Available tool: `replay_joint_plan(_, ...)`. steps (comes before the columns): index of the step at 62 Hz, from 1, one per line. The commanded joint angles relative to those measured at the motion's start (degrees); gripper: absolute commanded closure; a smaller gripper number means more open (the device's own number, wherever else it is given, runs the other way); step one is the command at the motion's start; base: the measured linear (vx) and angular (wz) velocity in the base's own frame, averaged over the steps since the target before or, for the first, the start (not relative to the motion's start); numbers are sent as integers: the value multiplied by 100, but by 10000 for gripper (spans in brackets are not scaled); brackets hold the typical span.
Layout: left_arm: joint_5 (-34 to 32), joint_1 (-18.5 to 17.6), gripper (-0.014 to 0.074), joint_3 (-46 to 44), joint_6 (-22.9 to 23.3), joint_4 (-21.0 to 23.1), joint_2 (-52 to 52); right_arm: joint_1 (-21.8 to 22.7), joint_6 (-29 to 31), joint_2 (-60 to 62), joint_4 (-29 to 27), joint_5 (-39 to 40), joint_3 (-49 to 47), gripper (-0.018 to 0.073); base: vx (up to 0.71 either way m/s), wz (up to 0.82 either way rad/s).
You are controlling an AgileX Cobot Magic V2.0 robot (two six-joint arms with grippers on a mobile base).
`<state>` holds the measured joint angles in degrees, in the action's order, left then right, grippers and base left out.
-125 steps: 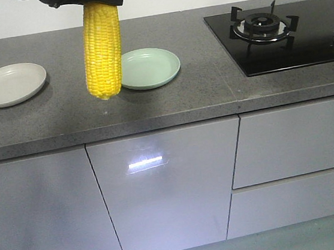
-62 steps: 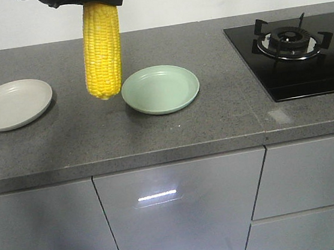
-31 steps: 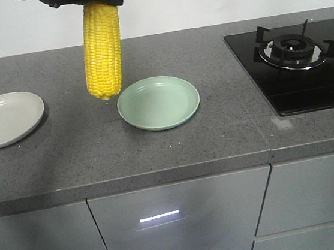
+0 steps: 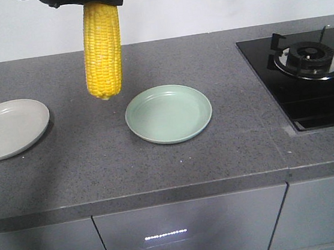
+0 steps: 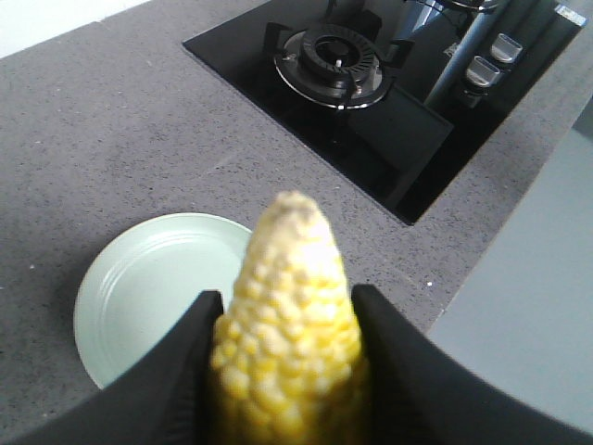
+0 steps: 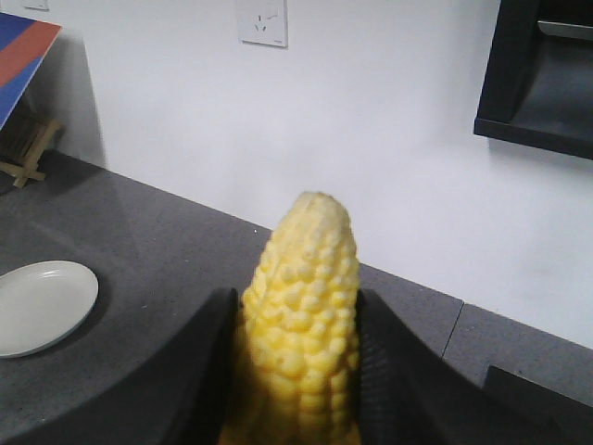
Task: Distribute corn equally
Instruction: 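Drive the base closer, centering the cream and pale green plates below the grippers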
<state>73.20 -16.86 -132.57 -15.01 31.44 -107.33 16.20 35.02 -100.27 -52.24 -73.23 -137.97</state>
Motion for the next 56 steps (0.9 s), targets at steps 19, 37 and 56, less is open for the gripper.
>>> replay_joint_plan(19, -139, 1, 603, -160, 39, 224, 287, 24, 29, 239, -229, -58, -118, 566, 8, 8)
replay_joint_plan(37, -139, 1, 603, -160, 39, 224, 287, 24, 29, 239, -229, -58, -118, 566, 8, 8)
replay_joint_plan(56, -139, 1, 603, -160, 39, 224, 287, 24, 29, 239, -229, -58, -118, 566, 7, 6)
